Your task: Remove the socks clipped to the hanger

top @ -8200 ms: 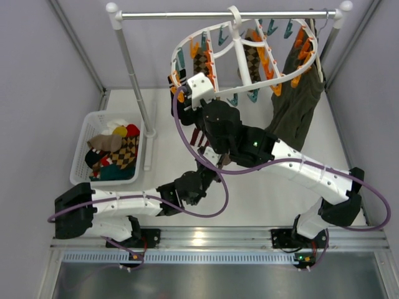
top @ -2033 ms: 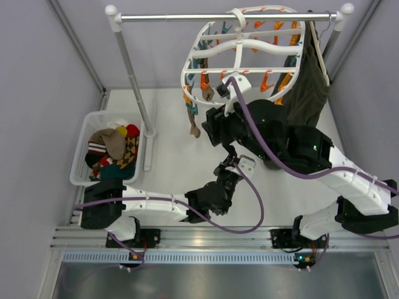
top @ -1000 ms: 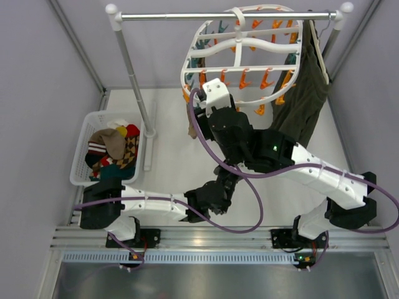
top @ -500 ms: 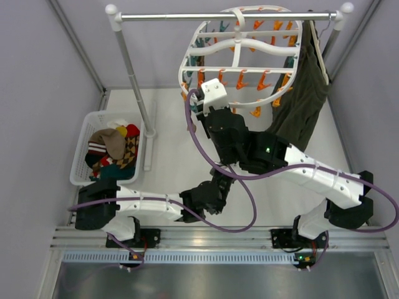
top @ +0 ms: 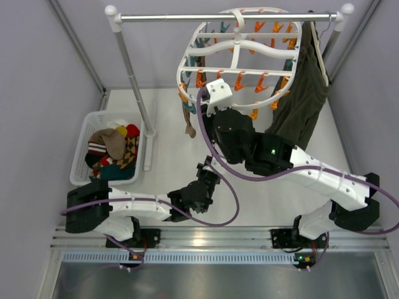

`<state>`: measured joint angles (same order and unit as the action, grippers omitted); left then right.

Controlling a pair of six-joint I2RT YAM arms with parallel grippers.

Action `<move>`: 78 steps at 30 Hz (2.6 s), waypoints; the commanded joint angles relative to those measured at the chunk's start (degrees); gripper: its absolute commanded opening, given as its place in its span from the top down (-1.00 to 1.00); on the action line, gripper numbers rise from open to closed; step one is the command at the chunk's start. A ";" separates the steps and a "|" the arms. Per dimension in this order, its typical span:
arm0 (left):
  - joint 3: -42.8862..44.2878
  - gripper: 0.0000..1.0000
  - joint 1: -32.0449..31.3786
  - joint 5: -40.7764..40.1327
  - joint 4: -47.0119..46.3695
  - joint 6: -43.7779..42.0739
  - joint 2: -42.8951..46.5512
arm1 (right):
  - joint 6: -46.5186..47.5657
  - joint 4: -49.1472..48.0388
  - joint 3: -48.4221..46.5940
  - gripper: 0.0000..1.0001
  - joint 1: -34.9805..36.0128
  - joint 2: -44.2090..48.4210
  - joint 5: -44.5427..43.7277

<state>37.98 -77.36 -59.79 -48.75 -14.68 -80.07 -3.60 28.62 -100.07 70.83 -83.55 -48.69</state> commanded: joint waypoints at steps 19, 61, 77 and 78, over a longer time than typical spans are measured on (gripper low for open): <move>6.40 1.00 32.08 -8.41 58.59 39.38 36.22 | -4.66 -12.18 17.89 0.86 -6.31 16.92 18.63; 10.05 -0.97 64.02 73.30 39.85 42.64 30.93 | -4.58 -10.43 23.78 -0.07 -11.15 26.85 25.74; -3.18 -0.97 48.01 67.89 5.42 24.00 18.84 | -4.67 -8.23 23.34 -0.69 -11.24 28.26 28.91; -2.39 -0.97 48.01 66.05 5.33 23.38 17.07 | -4.58 -8.23 23.34 -0.73 -11.24 28.18 29.08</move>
<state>33.65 -29.39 12.21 -34.39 13.52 -58.57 -7.81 20.08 -75.79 60.18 -56.21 -21.56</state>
